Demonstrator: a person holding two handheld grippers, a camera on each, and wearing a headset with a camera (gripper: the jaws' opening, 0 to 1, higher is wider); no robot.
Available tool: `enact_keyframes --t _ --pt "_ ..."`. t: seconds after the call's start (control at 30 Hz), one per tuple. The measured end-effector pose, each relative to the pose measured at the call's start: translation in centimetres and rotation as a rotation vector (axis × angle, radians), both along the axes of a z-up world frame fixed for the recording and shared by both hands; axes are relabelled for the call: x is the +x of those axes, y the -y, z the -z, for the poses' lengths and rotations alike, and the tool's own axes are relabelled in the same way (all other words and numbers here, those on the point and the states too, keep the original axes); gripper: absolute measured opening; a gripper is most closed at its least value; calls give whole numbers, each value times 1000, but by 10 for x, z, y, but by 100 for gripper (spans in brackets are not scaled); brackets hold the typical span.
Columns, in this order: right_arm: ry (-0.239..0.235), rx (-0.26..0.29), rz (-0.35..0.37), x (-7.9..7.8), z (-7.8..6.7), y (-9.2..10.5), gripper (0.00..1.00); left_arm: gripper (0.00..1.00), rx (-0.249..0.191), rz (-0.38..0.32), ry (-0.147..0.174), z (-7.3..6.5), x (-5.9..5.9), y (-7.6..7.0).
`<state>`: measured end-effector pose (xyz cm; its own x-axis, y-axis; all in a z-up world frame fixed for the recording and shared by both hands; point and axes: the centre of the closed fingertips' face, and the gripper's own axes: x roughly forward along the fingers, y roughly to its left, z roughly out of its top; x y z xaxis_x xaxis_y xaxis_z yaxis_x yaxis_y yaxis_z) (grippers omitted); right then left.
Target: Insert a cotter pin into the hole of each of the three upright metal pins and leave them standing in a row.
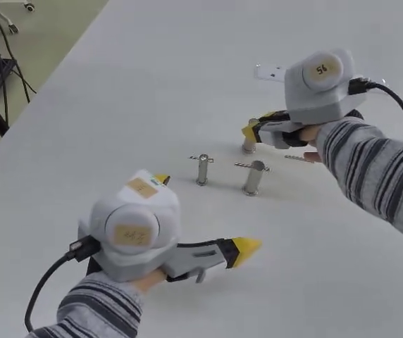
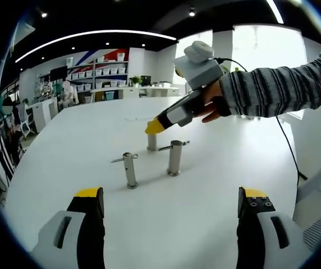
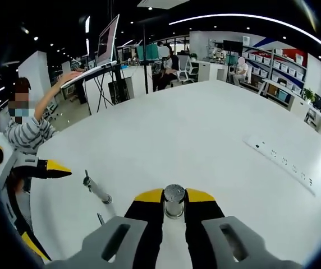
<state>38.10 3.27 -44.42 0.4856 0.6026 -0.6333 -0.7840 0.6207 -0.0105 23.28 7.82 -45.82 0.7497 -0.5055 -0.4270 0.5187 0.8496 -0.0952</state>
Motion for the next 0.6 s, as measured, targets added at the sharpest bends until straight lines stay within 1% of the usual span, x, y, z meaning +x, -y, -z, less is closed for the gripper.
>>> enact_keyframes --t 0.1,0.17,0.27,0.3,0.33,0.37,0.4,0.43,0.5,0.53,0.57,0.6 --pt "-4 -9 13 -4 1 20 8 99 -5 1 -1 0 0 1" --pt "-9 -11 24 -9 2 29 8 99 -4 0 0 0 0 1" --pt "-11 -16 32 -11 4 39 8 99 -6 0 2 -1 -1 1" --pt "-12 -16 37 -18 3 44 8 99 -6 0 3 -1 -1 1" --pt "-13 -18 39 -21 3 47 8 99 -6 0 4 -1 0 1" --pt "-15 -16 47 -17 3 54 8 99 -7 0 5 -2 0 0" --pt "-17 -17 49 -19 4 58 8 99 -8 0 6 -2 0 0" --pt "-19 -19 50 -27 4 61 8 99 -9 -1 7 -2 0 0" --pt "-24 -22 45 -29 5 67 8 99 -10 -2 9 -3 0 0" --pt "-26 -24 37 -36 5 69 8 99 -12 -2 9 -4 0 0" --pt "-27 -25 36 -39 5 69 8 99 -12 -2 9 -4 0 0" --pt "-30 -32 27 -50 4 70 8 99 -11 0 12 -4 0 0"
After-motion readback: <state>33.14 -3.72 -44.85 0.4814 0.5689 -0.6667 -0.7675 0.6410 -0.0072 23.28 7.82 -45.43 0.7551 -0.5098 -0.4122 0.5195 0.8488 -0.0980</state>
